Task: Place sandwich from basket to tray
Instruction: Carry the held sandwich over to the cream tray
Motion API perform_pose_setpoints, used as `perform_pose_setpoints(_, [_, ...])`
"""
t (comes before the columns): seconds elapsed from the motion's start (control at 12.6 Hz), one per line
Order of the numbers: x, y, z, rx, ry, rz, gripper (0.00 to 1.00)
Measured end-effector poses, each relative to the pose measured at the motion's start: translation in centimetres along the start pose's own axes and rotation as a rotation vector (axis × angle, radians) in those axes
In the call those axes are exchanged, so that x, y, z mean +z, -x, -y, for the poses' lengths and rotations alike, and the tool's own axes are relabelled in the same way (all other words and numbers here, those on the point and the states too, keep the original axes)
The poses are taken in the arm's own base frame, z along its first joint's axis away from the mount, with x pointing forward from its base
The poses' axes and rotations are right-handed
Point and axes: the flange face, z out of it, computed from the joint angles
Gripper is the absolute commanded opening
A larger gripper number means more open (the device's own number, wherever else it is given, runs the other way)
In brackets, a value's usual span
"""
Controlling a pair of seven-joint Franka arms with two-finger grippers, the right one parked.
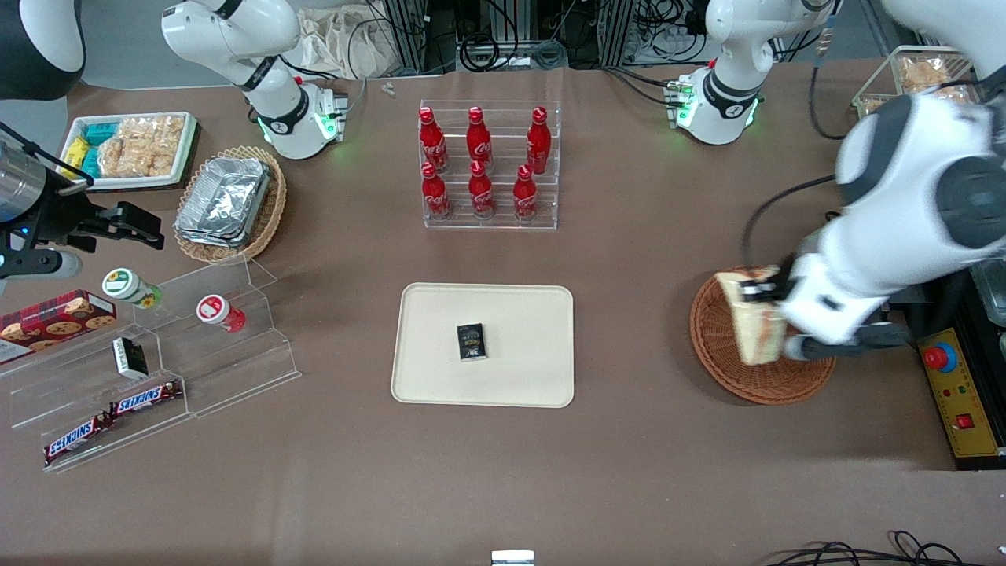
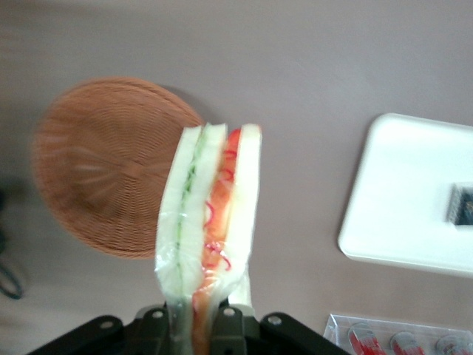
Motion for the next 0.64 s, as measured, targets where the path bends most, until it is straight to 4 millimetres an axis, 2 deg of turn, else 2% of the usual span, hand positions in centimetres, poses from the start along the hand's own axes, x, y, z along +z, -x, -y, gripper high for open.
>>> perform_pose_setpoints(0.16, [4.9,0.4,-7.6,0.048,0.007,-0.001,0.00])
perform_pose_setpoints(0.32, [10.2,0.6,-13.1,0.053,0.003,-0.015,0.00])
perform_pose_setpoints(0.48, [16.1,0.8,-17.2,0.059,-0.019,-0.038,0.00])
perform_pose_setpoints(0.64, [21.9,1.5,-20.2,0.066,-0.048,-0.040,0.00])
